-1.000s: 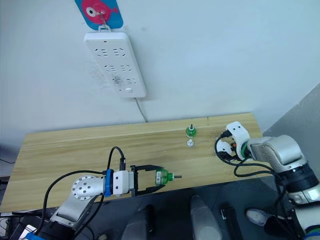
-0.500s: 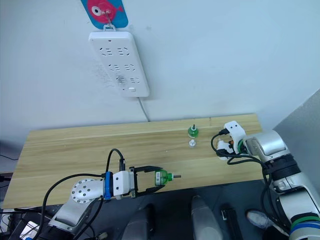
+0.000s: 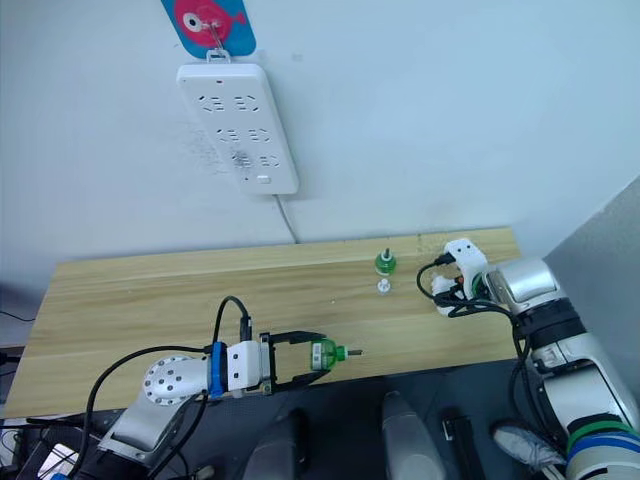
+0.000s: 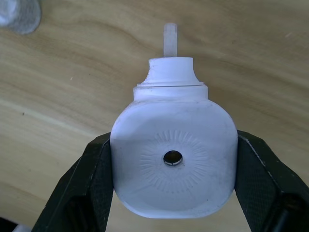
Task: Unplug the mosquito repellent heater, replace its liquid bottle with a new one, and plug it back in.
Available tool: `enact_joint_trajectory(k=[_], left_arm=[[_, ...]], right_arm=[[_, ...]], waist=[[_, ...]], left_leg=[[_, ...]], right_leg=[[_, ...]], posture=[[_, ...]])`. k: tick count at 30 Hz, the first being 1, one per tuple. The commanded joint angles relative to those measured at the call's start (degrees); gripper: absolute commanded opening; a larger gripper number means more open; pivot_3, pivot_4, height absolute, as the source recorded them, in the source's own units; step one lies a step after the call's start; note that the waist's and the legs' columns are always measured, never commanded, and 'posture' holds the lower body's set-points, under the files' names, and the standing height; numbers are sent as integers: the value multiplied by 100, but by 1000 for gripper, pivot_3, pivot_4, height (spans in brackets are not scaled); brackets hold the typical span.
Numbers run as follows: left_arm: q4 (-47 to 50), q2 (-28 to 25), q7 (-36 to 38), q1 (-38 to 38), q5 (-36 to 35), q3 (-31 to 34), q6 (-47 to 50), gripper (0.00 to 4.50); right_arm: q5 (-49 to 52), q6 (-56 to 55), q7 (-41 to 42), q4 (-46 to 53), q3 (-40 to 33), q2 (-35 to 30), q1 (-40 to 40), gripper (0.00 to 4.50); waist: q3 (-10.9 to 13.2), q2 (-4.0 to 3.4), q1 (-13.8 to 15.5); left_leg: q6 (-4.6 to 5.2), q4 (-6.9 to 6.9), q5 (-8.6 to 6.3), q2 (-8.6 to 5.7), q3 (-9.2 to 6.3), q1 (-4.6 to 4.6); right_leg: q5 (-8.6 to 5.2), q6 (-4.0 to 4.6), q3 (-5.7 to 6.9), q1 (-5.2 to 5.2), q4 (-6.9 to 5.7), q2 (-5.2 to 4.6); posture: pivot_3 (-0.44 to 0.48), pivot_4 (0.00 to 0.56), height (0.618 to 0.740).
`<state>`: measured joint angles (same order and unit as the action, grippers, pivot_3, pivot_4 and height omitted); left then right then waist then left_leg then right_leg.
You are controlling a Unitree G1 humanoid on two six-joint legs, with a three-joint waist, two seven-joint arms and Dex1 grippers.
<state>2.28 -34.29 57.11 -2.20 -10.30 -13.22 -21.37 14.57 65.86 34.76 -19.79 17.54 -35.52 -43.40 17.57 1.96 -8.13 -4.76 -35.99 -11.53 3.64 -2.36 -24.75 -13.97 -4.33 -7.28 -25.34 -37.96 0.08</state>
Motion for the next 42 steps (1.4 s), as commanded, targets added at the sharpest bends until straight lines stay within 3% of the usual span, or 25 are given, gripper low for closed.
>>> enact_joint_trajectory(k=[1,7,11,14,18,25,42], left_arm=[[89,59,28,-21,-143,22,167,2336],[590,23,12,-172,-940,254,1612,2336],[1118,-72,-89,-437,-1792,562,3054,2336],[1338,-78,-183,-603,-2305,810,3831,2336],[1698,-128,-278,-844,-3102,1081,4867,2336],[2157,-211,-443,-994,-3897,1412,5831,2336],[2269,-262,-310,-1148,-4258,1506,6422,2336]], right_arm=[[-49,44,79,356,-169,-129,128,2970],[532,500,420,1933,-961,-665,723,2970],[1755,1036,992,3689,-2386,-842,1616,2970],[2940,1002,1188,4441,-3616,-150,2036,2970],[4201,1644,645,4865,-4482,740,1983,2970],[5456,1743,-377,4927,-4481,1463,2106,2970],[6564,932,-979,4728,-3717,684,2492,2970]], waist=[[0,0,1],[4,-6,12],[4,-6,24],[2,-4,-11],[2,-4,-67],[1,-4,-117],[1,-3,-120]], left_leg=[[0,1,0,0,0,0],[1,3,-1,-1,-3,-5],[2,2,-2,0,-19,-5],[2,1,-2,0,-25,-5],[2,-4,-1,3,-26,-3],[1,-4,-1,2,-29,-4],[2,-1,-1,2,-30,-6]], right_leg=[[0,0,0,0,0,0],[-1,-4,2,-3,0,0],[-2,-5,13,2,-1,2],[-2,-6,17,7,0,4],[0,-3,15,6,-7,10],[2,-2,16,7,-5,10],[1,-2,18,5,-2,10]], posture=[[-165,314,740],[-172,304,740],[-194,298,740],[-204,292,740],[-209,285,740],[-197,280,740],[-190,280,740]])
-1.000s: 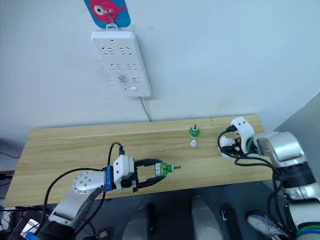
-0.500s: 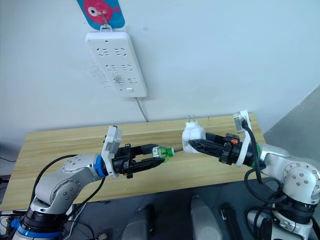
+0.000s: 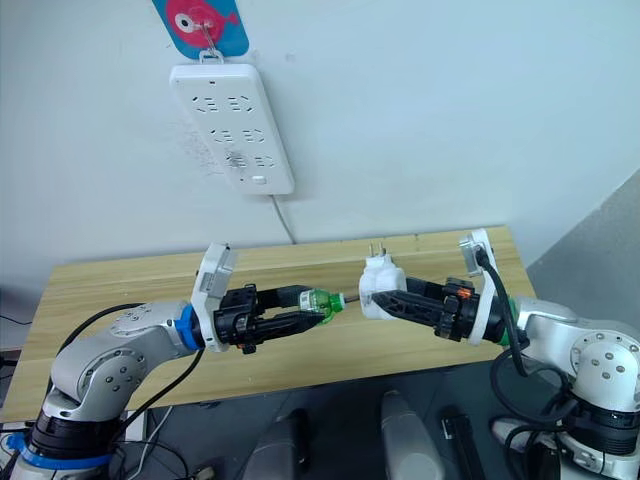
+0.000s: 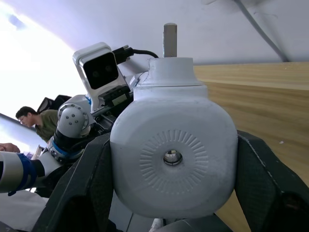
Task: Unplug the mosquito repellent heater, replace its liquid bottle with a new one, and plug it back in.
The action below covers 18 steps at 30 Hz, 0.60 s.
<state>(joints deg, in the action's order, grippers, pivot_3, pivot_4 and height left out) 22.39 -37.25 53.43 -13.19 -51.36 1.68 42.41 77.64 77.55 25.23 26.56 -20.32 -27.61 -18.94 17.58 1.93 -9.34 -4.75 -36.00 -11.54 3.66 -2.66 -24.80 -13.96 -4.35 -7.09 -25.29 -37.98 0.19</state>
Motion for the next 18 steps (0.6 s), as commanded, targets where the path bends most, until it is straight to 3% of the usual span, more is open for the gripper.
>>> enact_joint_trajectory(k=[1,18], left_arm=[[265,45,45,-52,-163,9,58,2336],[384,206,44,-150,-150,-175,174,2336]], right_arm=[[290,-284,-28,97,121,-145,60,2970],[489,-918,-42,240,798,-674,168,2970]], waist=[[0,0,3],[0,0,23]], left_leg=[[0,0,0,0,0,0],[0,-2,0,0,0,0]], right_leg=[[0,0,0,0,0,0],[0,0,-1,0,0,0]], posture=[[-189,280,740],[-196,282,740]])
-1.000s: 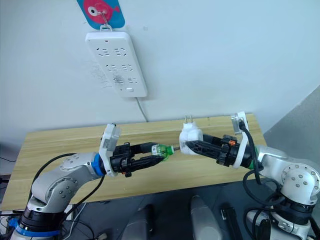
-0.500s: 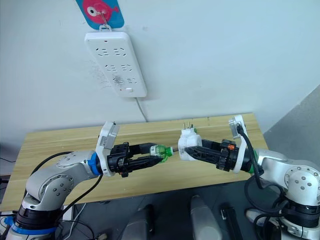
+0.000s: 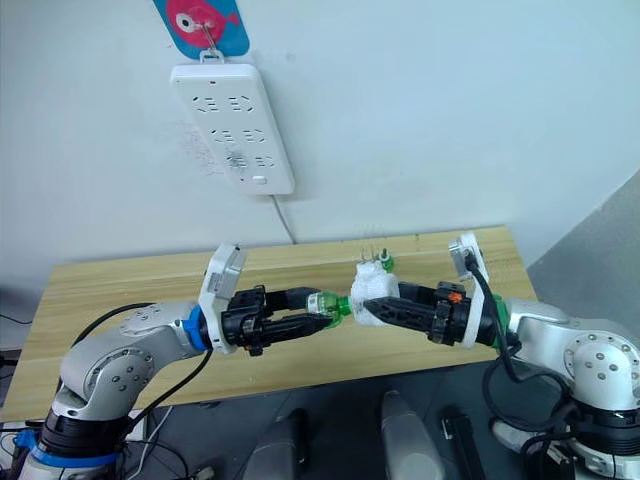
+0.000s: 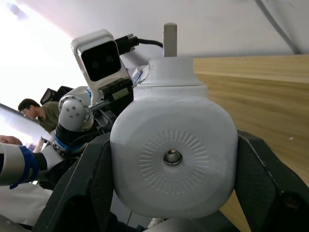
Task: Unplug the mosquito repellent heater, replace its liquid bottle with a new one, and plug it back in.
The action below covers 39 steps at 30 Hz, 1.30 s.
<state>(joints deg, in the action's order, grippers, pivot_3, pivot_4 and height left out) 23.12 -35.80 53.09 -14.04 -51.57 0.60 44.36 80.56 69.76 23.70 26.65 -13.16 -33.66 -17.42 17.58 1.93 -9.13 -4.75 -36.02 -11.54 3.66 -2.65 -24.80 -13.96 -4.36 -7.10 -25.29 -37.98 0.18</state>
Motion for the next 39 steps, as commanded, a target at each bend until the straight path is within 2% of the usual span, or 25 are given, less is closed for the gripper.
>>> enact_joint_trajectory(k=[1,14,29,39], left_arm=[[304,85,54,-84,-140,-64,-8,2336],[374,163,54,-151,-134,-156,45,2336],[466,91,-16,-196,-941,136,770,2336],[491,2,-64,-150,-1080,180,914,2336]], right_arm=[[208,-154,134,250,110,-110,24,2970],[519,-366,228,363,355,-456,126,2970],[1350,-363,169,-151,281,-1052,204,2970],[1573,-492,100,-312,160,-1350,249,2970]], waist=[[0,0,7],[0,0,36],[0,0,91],[0,1,100]], left_leg=[[0,0,0,0,0,0],[0,-2,0,0,0,0],[0,-4,0,0,0,0],[0,-4,0,-1,0,0]], right_leg=[[0,0,0,0,0,0],[0,0,0,0,0,0],[0,0,0,1,-1,0],[0,0,0,1,-1,0]], posture=[[-197,282,740],[-196,286,740],[-196,289,740],[-199,284,740]])
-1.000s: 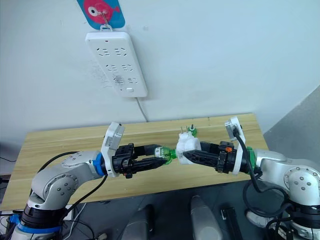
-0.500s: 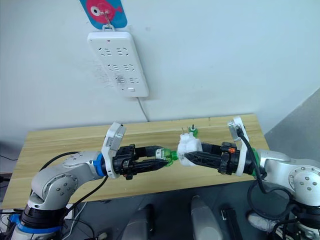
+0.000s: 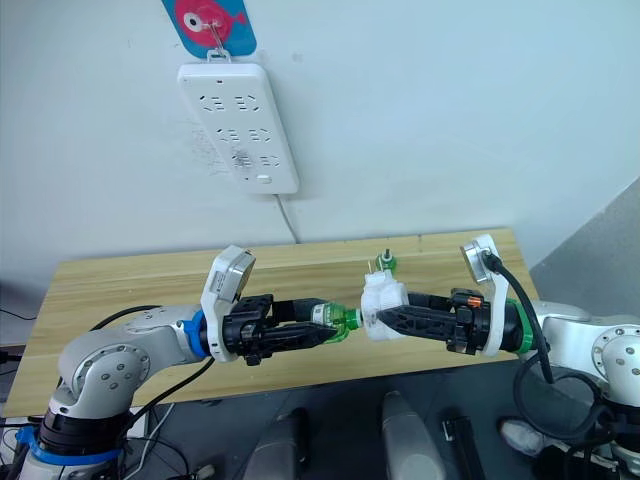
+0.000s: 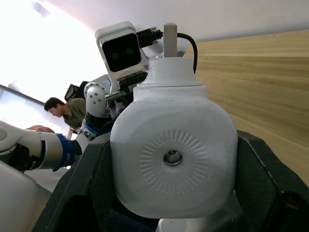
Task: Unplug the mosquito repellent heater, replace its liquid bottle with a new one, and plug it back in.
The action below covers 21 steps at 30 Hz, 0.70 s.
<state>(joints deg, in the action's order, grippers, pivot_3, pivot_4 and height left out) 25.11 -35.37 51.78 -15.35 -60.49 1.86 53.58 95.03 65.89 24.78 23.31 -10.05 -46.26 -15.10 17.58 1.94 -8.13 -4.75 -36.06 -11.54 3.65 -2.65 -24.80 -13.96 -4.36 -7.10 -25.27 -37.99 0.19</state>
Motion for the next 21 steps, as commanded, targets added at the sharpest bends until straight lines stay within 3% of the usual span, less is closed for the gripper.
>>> enact_joint_trajectory(k=[1,21], left_arm=[[286,-31,41,-12,-192,60,-15,2336],[239,341,13,1,517,-301,-641,2336]], right_arm=[[104,-117,11,36,-156,-125,13,2970],[298,-363,-128,630,199,-202,21,2970]], waist=[[0,0,0],[-1,1,4]], left_leg=[[0,0,0,0,0,0],[0,-2,0,0,0,0]], right_leg=[[0,0,0,0,0,0],[0,0,0,1,-1,0]], posture=[[-199,284,740],[-203,283,740]])
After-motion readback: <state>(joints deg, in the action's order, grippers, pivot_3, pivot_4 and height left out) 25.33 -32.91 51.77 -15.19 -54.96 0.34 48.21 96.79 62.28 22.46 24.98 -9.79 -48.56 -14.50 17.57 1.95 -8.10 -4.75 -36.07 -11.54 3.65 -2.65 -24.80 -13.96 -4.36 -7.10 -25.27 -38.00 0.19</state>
